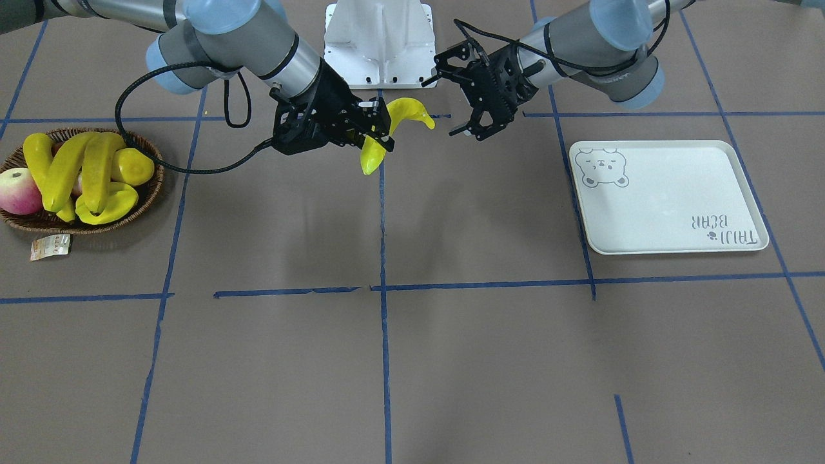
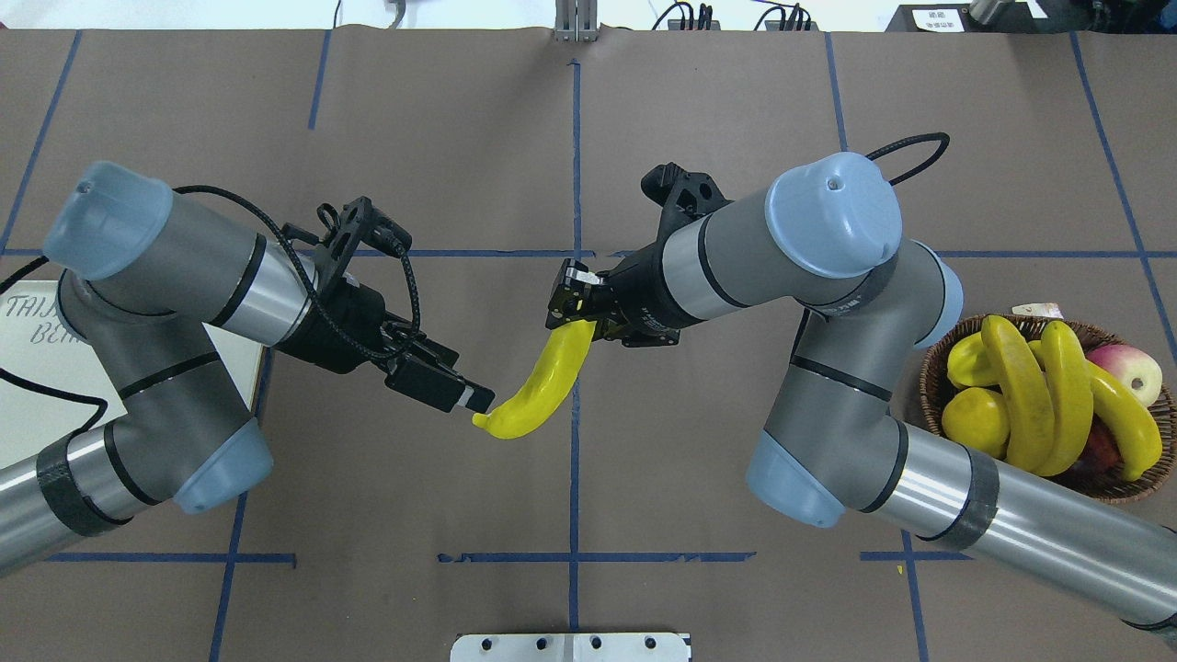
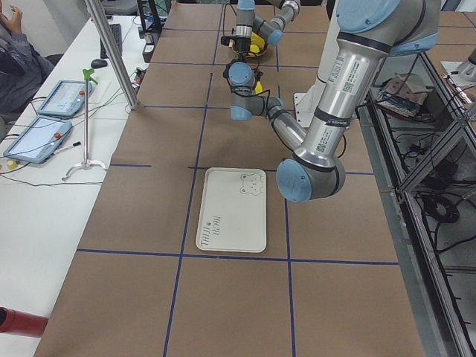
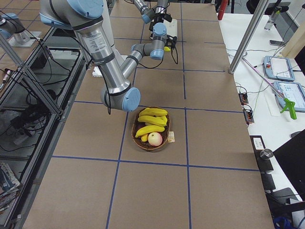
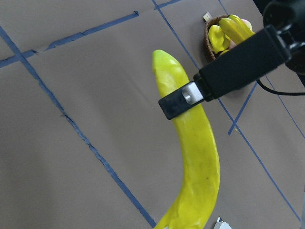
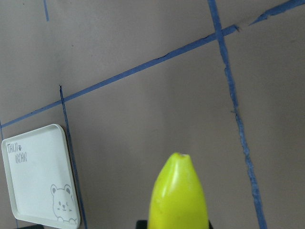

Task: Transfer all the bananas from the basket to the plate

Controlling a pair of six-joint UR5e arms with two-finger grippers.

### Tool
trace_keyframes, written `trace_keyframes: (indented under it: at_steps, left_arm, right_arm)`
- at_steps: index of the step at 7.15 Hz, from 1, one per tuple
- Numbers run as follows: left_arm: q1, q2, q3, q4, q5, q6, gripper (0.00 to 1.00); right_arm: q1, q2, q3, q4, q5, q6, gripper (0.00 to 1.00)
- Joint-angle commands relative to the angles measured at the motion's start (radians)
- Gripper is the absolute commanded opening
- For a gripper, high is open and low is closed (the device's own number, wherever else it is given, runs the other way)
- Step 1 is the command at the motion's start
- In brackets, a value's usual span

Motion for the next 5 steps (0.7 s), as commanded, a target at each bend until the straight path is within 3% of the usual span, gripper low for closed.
trace_keyframes:
  at_steps: [1,4,5]
  left_arm:
    - [0.033,-0.023,0.026,-0.019,0.000,0.012,0.96]
    - [0.071,-0.032,0.029,-0.018,0.003,0.013,0.88]
    - [0.077,-0.034,0.030,-0.018,0.003,0.013,0.81]
  right_arm:
    - [-0.011,0.011,0.000,0.002,-0.001,0.010,0.05]
    - [-0.022,0.011,0.005,0.003,-0.001,0.028,0.05]
    - [-0.024,0.017,0.004,0.003,-0.003,0.028,0.05]
